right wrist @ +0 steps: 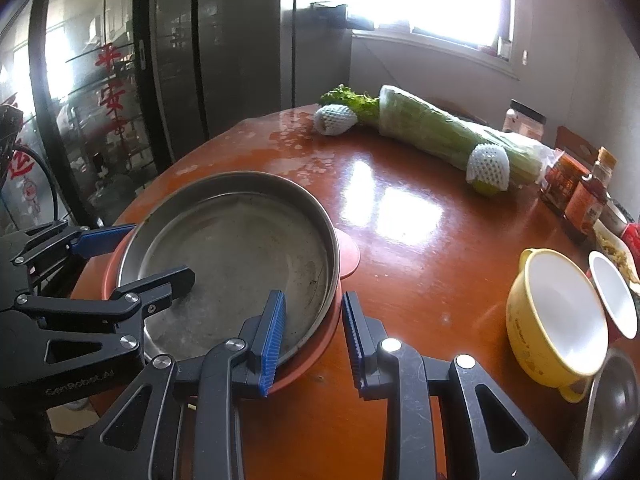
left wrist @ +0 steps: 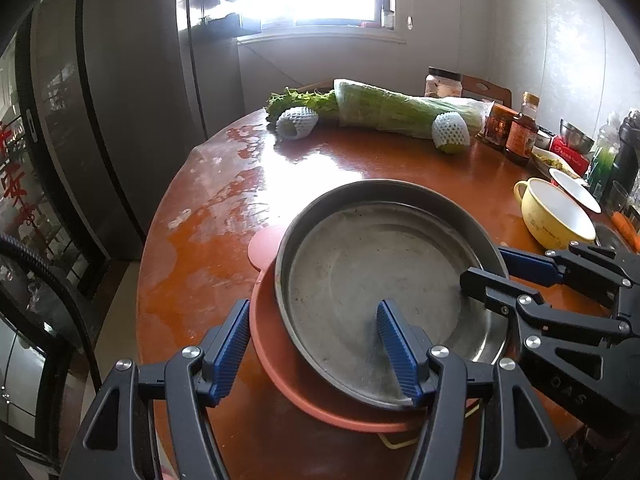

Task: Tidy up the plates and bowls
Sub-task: 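Lower the steel pan onto the orange plate with the left gripper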

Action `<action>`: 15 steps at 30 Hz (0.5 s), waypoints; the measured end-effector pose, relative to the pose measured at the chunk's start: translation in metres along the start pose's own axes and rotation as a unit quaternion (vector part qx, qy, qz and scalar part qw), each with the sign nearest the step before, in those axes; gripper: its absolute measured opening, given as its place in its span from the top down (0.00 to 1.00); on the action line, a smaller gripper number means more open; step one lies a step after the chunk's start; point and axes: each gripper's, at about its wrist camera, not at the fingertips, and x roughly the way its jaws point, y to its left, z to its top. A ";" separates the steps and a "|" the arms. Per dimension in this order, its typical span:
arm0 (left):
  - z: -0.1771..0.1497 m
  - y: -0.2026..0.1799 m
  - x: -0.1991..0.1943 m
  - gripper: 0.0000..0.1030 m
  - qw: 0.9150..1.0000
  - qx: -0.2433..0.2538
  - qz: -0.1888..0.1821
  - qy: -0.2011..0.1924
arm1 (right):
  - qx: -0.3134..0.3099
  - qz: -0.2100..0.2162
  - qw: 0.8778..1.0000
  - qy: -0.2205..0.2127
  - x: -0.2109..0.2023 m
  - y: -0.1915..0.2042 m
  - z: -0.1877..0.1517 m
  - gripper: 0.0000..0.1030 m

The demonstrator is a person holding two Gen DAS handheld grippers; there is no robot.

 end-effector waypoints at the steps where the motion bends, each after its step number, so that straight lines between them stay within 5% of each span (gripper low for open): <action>1: 0.000 0.000 0.001 0.38 1.000 0.000 -0.001 0.000 | 0.001 -0.001 1.000 0.000 -0.001 0.000 0.000 0.71; 15: 0.002 0.007 -0.013 0.32 1.000 -0.016 0.004 -0.015 | 0.015 0.010 1.000 0.001 -0.007 -0.001 0.001 0.67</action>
